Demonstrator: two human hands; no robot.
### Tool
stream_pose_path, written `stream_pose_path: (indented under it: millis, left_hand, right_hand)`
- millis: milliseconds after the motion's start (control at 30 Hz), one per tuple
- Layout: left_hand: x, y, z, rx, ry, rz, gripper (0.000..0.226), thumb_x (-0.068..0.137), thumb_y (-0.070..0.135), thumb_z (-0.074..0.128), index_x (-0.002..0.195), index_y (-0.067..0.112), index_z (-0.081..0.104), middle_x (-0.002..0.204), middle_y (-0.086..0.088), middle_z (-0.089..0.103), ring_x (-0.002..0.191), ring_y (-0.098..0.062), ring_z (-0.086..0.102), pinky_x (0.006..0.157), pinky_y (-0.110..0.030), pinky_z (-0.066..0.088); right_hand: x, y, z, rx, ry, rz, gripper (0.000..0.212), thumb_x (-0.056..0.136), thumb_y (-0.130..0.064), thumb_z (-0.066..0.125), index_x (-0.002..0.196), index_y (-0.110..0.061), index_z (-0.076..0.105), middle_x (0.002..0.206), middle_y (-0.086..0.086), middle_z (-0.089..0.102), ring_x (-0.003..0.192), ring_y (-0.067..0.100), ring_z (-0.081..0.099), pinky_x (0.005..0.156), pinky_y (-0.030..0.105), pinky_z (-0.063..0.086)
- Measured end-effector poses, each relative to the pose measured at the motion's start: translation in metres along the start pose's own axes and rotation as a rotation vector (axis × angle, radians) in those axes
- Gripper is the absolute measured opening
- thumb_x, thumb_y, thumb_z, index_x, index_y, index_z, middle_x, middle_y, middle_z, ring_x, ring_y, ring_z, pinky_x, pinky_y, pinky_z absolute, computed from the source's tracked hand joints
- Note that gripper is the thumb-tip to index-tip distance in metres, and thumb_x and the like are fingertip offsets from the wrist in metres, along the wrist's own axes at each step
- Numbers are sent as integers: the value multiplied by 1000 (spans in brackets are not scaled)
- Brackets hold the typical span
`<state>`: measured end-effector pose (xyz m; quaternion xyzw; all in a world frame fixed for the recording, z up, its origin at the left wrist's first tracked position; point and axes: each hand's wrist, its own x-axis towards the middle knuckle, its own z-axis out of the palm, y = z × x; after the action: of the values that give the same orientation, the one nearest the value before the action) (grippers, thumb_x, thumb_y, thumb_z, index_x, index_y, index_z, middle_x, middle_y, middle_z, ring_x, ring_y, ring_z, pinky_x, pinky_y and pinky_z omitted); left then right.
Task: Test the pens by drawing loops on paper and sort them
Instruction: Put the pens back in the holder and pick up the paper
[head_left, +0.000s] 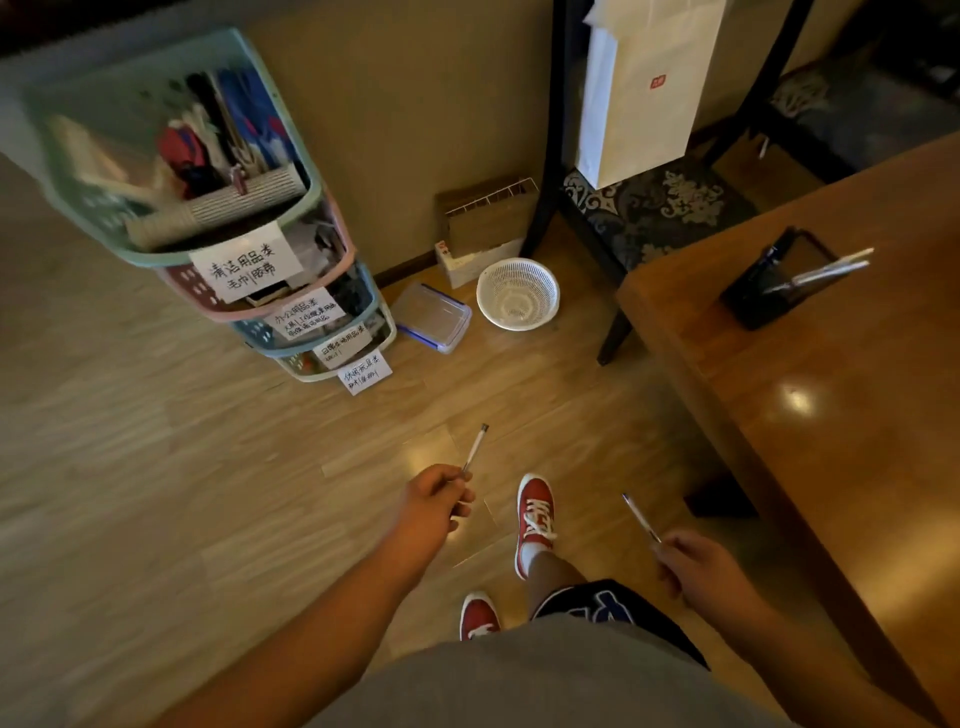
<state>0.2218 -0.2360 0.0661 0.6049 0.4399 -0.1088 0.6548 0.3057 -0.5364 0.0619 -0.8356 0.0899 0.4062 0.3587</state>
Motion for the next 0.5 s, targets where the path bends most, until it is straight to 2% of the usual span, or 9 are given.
stream_pose_path:
  millis: [167,333,500]
  left_hand:
    - [50,72,17,9,20,16,17,98,8,49,101,10,66,80,-6,65,70,-15,58,61,-26,44]
    - [90,113,21,41,87,-7,17,97,6,50,100,8,66,80,-8,65,69,-17,57,61,-26,42]
    - [124,141,8,51,144,-50,15,96,4,50,99,6,65,79,-12,64,67,-19,56,57,-26,42]
  right_hand:
    - [62,-36,-36,15,-12,22,22,97,-11,53,80,-3,65,66,8,61,57,16,53,52,26,42]
    - [126,-100,-62,-31,-70,-73,24,98,-19,54,77,-11,64,62,1,60,56,11,55,50,21,43]
    - [175,-172,-74,14,-84,-166,23,96,-17,57,74,-14,63,55,-2,61,50,8,56,51,25,44]
